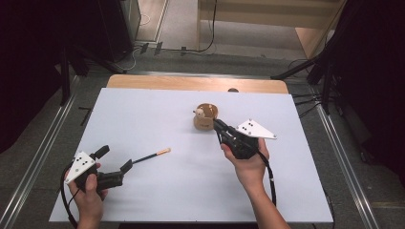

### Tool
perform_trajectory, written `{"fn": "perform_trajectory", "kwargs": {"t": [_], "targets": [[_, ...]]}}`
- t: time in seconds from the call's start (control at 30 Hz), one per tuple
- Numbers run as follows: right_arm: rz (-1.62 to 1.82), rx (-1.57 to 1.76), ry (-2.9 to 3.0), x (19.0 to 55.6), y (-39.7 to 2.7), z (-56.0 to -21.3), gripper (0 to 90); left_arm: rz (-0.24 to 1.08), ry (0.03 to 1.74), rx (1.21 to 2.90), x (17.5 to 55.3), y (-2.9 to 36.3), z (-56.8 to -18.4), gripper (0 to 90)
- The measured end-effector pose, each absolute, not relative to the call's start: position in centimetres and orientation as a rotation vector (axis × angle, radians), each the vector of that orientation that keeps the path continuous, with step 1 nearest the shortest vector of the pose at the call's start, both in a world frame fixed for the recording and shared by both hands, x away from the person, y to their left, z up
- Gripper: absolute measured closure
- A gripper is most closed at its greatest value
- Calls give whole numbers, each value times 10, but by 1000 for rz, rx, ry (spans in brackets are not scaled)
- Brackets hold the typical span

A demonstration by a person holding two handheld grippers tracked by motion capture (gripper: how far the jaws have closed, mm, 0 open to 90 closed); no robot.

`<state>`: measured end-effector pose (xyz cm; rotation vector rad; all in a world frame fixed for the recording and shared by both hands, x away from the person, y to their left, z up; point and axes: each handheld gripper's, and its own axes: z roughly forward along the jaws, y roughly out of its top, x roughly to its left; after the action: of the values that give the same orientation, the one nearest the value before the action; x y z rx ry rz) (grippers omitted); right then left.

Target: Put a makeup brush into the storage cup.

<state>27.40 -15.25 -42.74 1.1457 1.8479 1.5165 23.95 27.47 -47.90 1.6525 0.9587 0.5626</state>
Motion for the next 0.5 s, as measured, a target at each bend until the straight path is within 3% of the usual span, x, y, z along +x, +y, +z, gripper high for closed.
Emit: {"fn": "perform_trajectory", "kwargs": {"t": [0.5], "targets": [[1539, 1137, 1781, 281, -157, -421, 848, 562, 962, 1648, 239, 275, -479, 6]]}}
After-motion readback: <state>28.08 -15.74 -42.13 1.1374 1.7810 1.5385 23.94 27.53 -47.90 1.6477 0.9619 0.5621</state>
